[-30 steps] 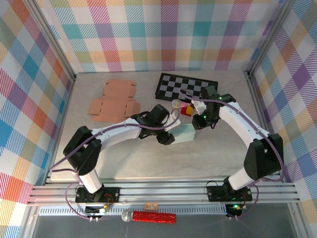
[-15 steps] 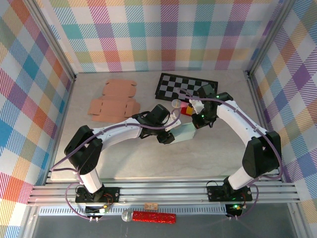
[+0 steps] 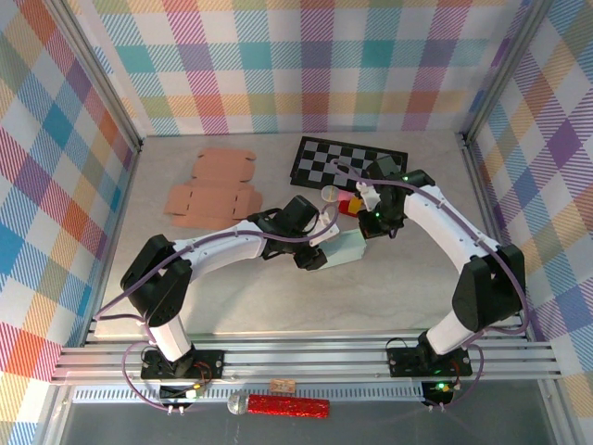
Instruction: Fold the paper box
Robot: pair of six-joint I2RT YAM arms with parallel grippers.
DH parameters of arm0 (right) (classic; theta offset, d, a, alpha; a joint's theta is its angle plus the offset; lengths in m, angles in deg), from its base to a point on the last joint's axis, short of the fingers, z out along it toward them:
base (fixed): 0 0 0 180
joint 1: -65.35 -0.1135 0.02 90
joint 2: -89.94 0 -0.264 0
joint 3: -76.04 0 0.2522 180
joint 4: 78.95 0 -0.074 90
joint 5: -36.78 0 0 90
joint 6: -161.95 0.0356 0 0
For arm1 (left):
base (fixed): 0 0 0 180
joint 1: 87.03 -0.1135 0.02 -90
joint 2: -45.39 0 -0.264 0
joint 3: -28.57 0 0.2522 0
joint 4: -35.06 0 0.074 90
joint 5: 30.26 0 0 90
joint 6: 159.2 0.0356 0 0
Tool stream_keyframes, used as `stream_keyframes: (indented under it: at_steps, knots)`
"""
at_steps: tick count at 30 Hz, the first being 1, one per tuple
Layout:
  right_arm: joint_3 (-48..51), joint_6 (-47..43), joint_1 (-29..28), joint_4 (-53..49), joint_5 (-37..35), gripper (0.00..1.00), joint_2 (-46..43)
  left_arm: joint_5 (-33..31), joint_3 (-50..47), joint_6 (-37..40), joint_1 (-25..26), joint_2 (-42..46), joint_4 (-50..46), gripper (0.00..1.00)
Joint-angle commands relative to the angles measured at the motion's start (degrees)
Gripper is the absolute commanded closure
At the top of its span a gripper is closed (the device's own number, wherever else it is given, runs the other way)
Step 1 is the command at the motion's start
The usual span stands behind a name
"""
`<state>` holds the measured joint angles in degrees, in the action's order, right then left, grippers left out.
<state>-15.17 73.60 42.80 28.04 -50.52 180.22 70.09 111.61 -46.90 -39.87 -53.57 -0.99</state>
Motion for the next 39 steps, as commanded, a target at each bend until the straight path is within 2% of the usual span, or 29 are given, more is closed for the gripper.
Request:
stream_keyframes:
  at_steps: [1,8,15,24,33,37,39]
  knots:
    - [-2.3,3.5,-0.3,-3.5,1.6,1.0,1.0,-0.6,1.9,-0.2,0.6,-0.7,-0.7,0.48]
    - [-3.4,6.7,-0.3,-5.5,4.7,1.0,2.2,-0.9,1.9,-0.3,0.7,-0.8,-0.9,0.49]
    - [0.6,5.6,-0.4,-1.2,2.9,1.0,0.0,-1.2,1.6,-2.0,0.6,-0.5,0.1,0.49]
    - [5.0,4.6,-1.8,4.2,-1.1,1.0,-3.2,-0.9,0.1,-7.1,0.1,1.9,1.7,0.36]
    - [5.4,6.6,-3.4,4.9,-2.8,1.0,-4.1,-2.9,-2.2,-14.1,-0.2,7.1,4.6,0.3]
    - [5.8,7.3,-3.6,4.9,-2.9,1.0,-4.4,-6.9,-3.4,-20.1,-0.5,11.3,7.6,0.31]
    - [6.0,7.7,-3.6,5.1,-2.8,1.0,-4.7,-13.6,-2.9,-27.4,-1.0,13.7,7.4,0.38]
